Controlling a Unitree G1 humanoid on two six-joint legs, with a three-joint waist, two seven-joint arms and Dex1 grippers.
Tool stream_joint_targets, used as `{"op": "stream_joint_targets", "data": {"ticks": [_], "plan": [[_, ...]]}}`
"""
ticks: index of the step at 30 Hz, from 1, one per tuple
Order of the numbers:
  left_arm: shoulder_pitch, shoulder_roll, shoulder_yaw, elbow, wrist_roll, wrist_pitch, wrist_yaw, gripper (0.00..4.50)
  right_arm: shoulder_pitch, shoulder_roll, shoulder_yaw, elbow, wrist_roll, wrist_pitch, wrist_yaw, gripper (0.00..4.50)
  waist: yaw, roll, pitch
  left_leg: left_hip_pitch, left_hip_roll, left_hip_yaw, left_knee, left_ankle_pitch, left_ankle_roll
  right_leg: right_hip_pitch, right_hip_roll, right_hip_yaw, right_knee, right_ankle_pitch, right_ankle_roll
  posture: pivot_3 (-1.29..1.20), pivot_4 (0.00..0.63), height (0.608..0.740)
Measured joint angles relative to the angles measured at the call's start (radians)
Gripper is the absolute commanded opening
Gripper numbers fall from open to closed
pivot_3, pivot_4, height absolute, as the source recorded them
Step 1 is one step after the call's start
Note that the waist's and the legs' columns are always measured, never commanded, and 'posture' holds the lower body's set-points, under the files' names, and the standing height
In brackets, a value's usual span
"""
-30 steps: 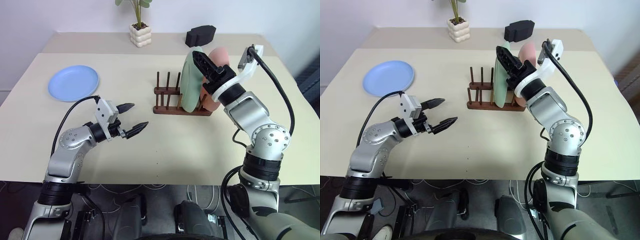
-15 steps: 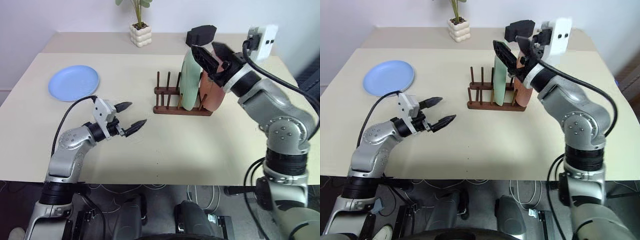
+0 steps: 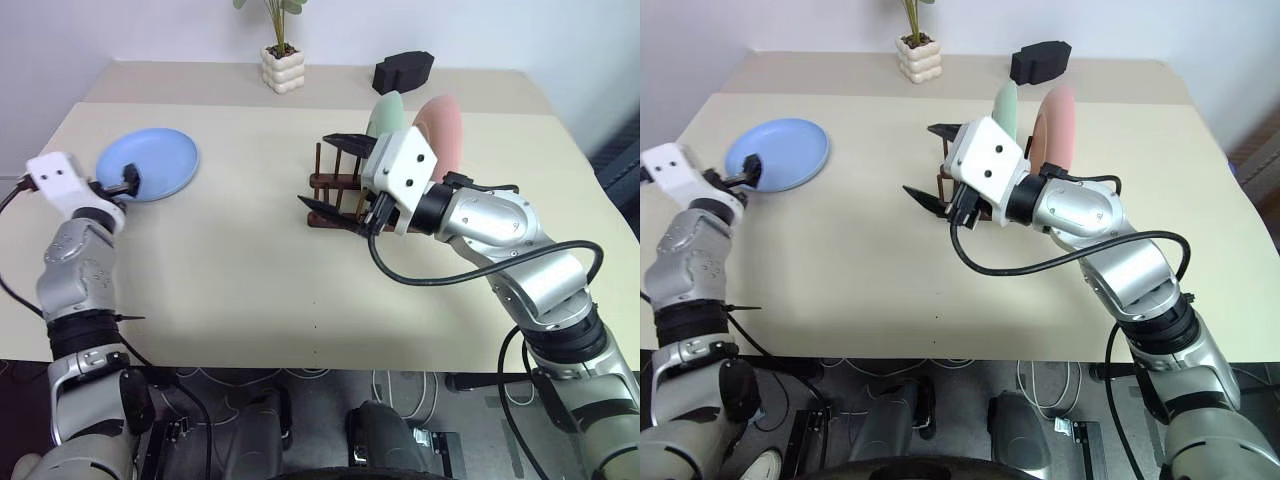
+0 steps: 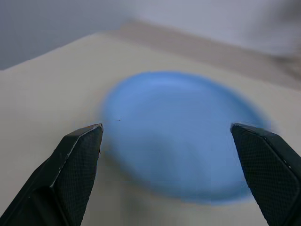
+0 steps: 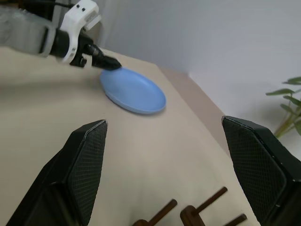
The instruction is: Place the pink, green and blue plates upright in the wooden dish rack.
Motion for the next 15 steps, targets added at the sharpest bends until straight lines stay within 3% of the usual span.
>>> {"op": "stream_joint_targets", "data": {"ticks": [6, 11, 15], "plan": [[-0.112, 0.006, 0.004, 0.198, -0.021, 0.098, 0.016, 4.50, 0.019, 0.047, 0.007, 0.012, -0.045, -0.013, 0.038, 3.95, 0.004, -0.005, -0.001, 0.000, 0.000, -0.001, 0.001, 0.000, 0.000, 0.001, 0.000, -0.003, 0.000, 0.000, 0.000, 0.00, 0.150, 0.732], [-0.247, 0.017, -0.008, 0.412, -0.007, 0.055, -0.004, 4.50, 0.036, 0.069, 0.006, 0.019, -0.074, -0.013, 0.052, 3.95, 0.001, -0.006, -0.001, 0.000, 0.000, -0.001, 0.001, 0.000, -0.001, 0.001, 0.001, -0.003, 0.000, 0.000, 0.000, 0.00, 0.150, 0.732], [-0.310, 0.021, -0.005, 0.527, -0.001, 0.009, 0.002, 2.70, 0.067, 0.071, 0.005, 0.018, -0.104, -0.012, 0.053, 4.00, 0.000, -0.006, -0.001, 0.000, 0.000, -0.001, 0.001, 0.001, -0.001, 0.001, 0.001, -0.003, 0.000, 0.000, 0.000, 0.00, 0.150, 0.732]]}}
